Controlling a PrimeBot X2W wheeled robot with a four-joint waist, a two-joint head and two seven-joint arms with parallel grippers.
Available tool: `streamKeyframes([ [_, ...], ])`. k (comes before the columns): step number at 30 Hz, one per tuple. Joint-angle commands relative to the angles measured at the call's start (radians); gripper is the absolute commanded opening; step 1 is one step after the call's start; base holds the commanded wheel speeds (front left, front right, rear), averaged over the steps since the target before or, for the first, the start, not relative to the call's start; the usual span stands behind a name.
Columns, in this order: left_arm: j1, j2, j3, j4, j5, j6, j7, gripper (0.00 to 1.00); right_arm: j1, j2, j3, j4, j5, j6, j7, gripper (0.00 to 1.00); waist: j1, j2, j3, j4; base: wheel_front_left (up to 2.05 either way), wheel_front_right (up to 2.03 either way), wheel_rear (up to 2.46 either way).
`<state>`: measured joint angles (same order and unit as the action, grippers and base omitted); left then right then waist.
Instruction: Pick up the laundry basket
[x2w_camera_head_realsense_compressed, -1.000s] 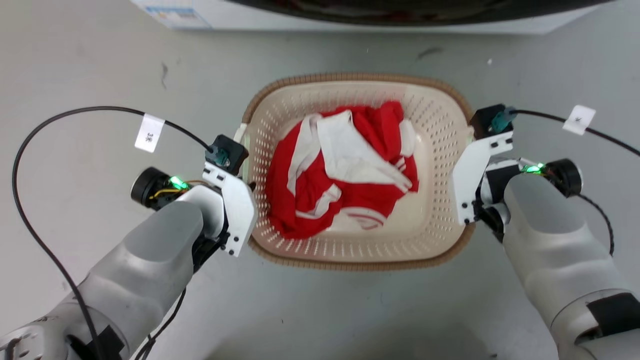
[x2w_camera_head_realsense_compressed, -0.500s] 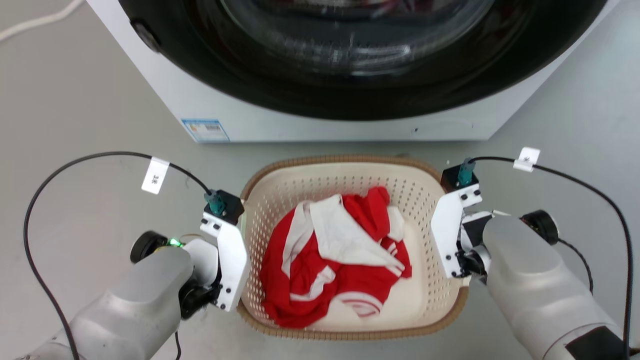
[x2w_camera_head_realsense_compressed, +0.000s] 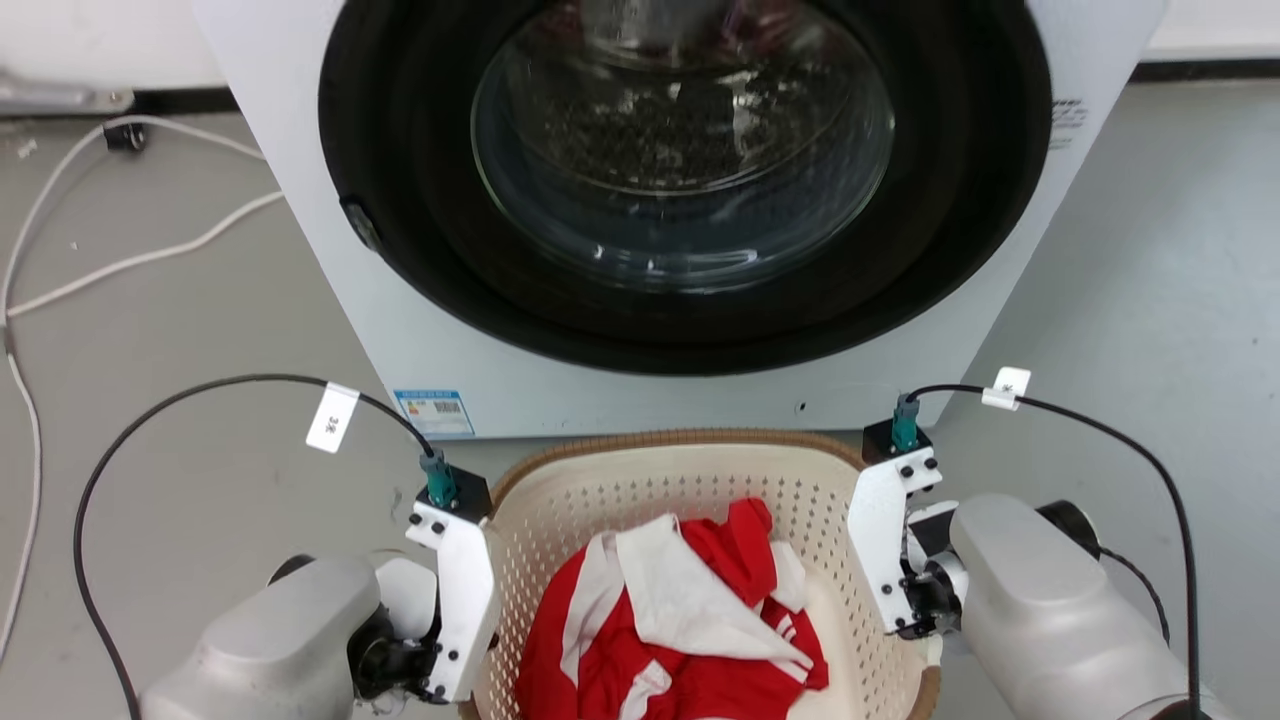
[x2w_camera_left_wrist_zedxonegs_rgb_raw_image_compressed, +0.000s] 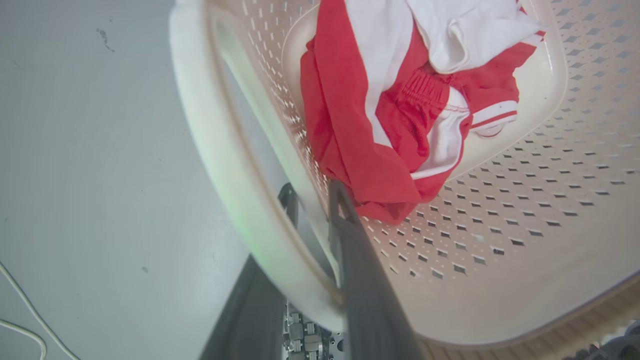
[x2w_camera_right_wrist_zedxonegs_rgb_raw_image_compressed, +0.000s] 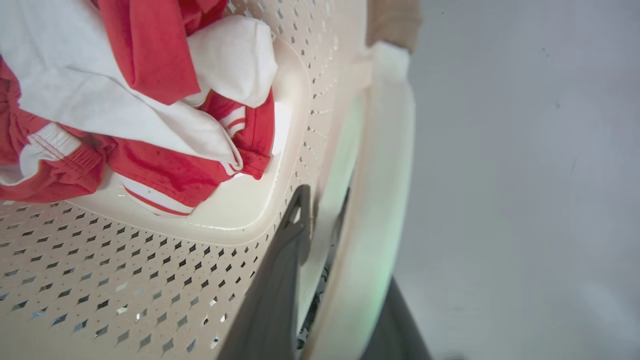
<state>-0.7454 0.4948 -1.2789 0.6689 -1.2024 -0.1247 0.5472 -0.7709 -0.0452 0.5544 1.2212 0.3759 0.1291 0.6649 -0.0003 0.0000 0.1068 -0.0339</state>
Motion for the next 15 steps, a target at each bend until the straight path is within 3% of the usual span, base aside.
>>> streamKeyframes([
  [1, 0.013, 0.006, -0.002, -0.013, -0.005, -0.009, 0.015, 0.00, 0.017, -0.009, 0.022, -0.012, 0.009, 0.003, 0.019, 0.00, 0.0003, 0.0000, -0.038, -0.010, 0.00, 0.00, 0.00],
  [15, 0.014, 0.010, -0.003, -0.024, -0.037, -0.010, 0.084, 0.00, -0.010, -0.008, 0.069, 0.005, 0.054, 0.003, 0.082, 0.00, 0.0003, 0.0000, -0.102, -0.014, 0.00, 0.00, 0.00],
])
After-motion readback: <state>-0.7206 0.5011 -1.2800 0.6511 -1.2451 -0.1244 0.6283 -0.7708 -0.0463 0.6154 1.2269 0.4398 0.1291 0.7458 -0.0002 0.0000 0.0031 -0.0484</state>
